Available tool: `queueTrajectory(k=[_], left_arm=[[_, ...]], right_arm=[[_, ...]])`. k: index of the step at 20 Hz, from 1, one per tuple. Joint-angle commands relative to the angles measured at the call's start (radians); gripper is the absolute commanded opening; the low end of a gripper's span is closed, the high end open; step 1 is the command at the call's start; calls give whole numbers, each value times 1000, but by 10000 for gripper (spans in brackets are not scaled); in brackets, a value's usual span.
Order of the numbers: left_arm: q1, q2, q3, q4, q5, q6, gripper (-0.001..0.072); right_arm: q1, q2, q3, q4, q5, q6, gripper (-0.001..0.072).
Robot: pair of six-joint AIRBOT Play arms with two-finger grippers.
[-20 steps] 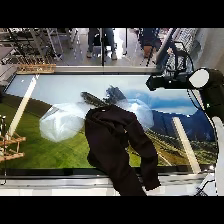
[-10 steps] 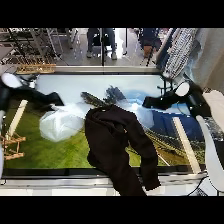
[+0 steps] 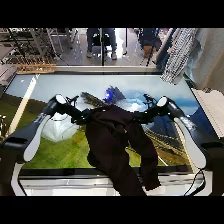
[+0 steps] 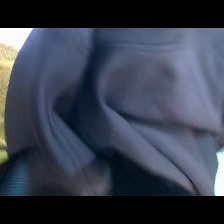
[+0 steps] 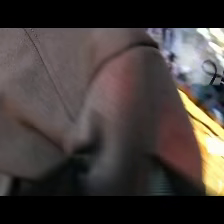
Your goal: Fold the clothes and pants, and hang the long-sleeved shirts on hangers.
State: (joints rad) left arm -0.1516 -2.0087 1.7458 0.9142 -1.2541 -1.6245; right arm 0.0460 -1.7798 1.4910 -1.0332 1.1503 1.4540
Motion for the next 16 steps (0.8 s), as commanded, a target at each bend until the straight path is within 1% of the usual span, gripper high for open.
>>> queueTrajectory(k=[1,3,5,6,7,8,9,10,11,12,13,14,15,16], left_arm=[[-20,-55,11,-15,58,-43,14],[-8,-35,126,-14,50,-17,12],[27,0,336,-24,39,-18,12],[57,31,449,-54,58,-18,11],[95,89,505,-114,123,-16,12],[138,167,498,-187,200,4,11],[189,255,467,-256,258,53,12],[237,336,423,-315,272,140,12],[286,420,363,-349,245,226,12],[323,491,302,-338,188,282,13],[349,552,236,-296,96,310,12],[357,592,180,-237,-15,309,12],[344,620,115,-182,-136,309,12],[315,644,34,-148,-227,309,12]], right_arm=[[54,-48,45,1,-69,-7,21],[75,-48,148,-38,-67,15,21],[85,-39,323,-55,-76,30,21],[86,-36,437,-54,-85,29,21],[86,-36,579,-53,-96,29,21],[85,-26,709,-52,-124,20,21],[82,11,768,-52,-187,-7,21],[79,86,751,-52,-274,-55,21],[72,167,696,-52,-319,-102,21],[59,257,606,-53,-323,-138,21],[47,330,513,-53,-285,-150,21],[34,385,430,-53,-200,-172,21],[23,413,377,-52,-84,-187,21],[21,420,353,-51,19,-191,23]])
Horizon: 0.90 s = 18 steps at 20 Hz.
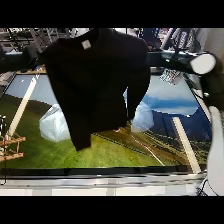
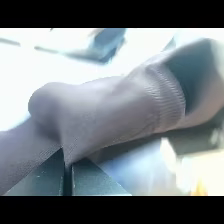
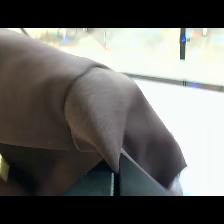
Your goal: Fold the clothes and pants, and hang the long-sleeved shirts on hangers.
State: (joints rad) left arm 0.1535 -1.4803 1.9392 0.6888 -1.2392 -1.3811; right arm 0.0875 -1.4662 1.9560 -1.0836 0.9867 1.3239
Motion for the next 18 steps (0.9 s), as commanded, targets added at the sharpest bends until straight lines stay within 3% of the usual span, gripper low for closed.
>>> queueTrajectory(k=[1,6,8,9,10,11,13,15,18], left_arm=[[-32,146,-252,95,-278,68,11],[-239,328,-719,97,-215,114,13],[-296,363,-888,97,-177,114,20],[-312,367,-953,100,-146,114,133],[-317,365,-989,126,-131,113,354],[-314,362,-992,190,-133,93,417],[-294,361,-939,282,-101,89,430],[-300,352,-853,333,34,93,441],[-393,230,-734,334,66,186,538]], right_arm=[[-18,105,-114,0,264,-64,22],[0,87,-112,-6,285,-50,23],[0,34,-119,-61,328,5,45],[-2,6,-130,-89,364,39,320],[-8,-15,-144,-122,414,68,564],[-21,-26,-171,-154,455,85,564],[-46,-14,-254,-122,493,90,564],[-35,29,-374,-66,483,89,559],[45,108,-563,23,433,70,515]])
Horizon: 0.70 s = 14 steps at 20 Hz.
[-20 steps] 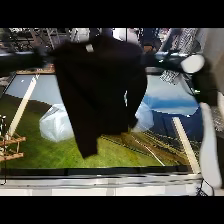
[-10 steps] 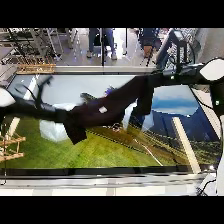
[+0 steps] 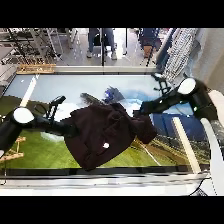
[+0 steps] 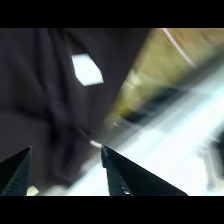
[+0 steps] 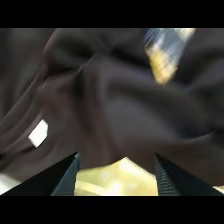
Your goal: Fold the clothes and pants, and hang the long-sleeved shirts on hangers.
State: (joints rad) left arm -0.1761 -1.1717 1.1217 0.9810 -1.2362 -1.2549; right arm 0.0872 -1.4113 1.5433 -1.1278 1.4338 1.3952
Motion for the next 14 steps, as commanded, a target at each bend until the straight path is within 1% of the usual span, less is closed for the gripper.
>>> queueTrajectory(k=[1,3,5,6,8,11,12,13,14], left_arm=[[-108,-145,105,42,42,60,574],[-191,-300,128,58,-7,59,574],[-241,-446,147,76,-60,55,573],[-250,-505,159,88,-78,28,565],[-250,-577,186,113,-105,-18,565],[-246,-610,223,152,-122,-28,565],[-248,-611,233,153,-123,-28,521],[-251,-611,238,153,-123,-28,364],[-253,-611,239,152,-122,-28,149]], right_arm=[[78,72,-212,68,-38,0,516],[135,97,-340,81,-90,20,515],[196,109,-473,101,-163,37,504],[228,108,-521,111,-205,38,505],[286,108,-577,111,-305,53,509],[329,108,-584,114,-405,53,509],[333,108,-584,114,-434,53,508],[333,108,-584,114,-456,53,508],[333,108,-584,114,-471,54,507]])
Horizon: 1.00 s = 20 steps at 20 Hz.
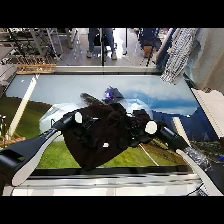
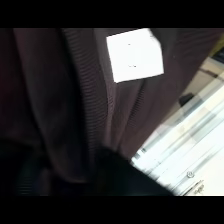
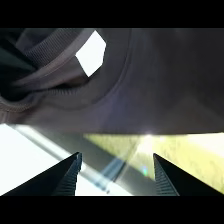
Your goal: Fold the clothes and pants, and hang the long-sleeved shirts on hangers.
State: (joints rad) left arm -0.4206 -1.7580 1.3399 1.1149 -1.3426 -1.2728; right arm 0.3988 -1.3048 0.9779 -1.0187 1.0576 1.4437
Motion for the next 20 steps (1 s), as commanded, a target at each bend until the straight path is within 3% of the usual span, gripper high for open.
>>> queueTrajectory(k=[1,3,5,8,10,15,17,18,20], left_arm=[[-8,-24,21,17,-16,-13,14],[5,-3,55,-22,-62,-13,14],[20,66,112,-78,-76,-13,14],[30,188,183,-99,-76,-13,13],[30,256,189,-100,-74,-8,13],[30,286,188,-159,-63,-6,14],[30,286,188,-167,-60,-6,14],[35,286,188,-166,-59,-6,14],[47,286,188,-166,-40,-11,13]], right_arm=[[22,0,-19,5,-112,14,507],[22,-17,-22,16,-146,52,510],[27,-45,-22,46,-205,103,610],[51,-74,-20,75,-275,142,611],[82,-84,-20,81,-301,161,653],[116,-86,11,158,-425,246,655],[119,-86,17,124,-490,378,557],[119,-86,16,95,-502,459,544],[126,-86,16,32,-500,546,396]])
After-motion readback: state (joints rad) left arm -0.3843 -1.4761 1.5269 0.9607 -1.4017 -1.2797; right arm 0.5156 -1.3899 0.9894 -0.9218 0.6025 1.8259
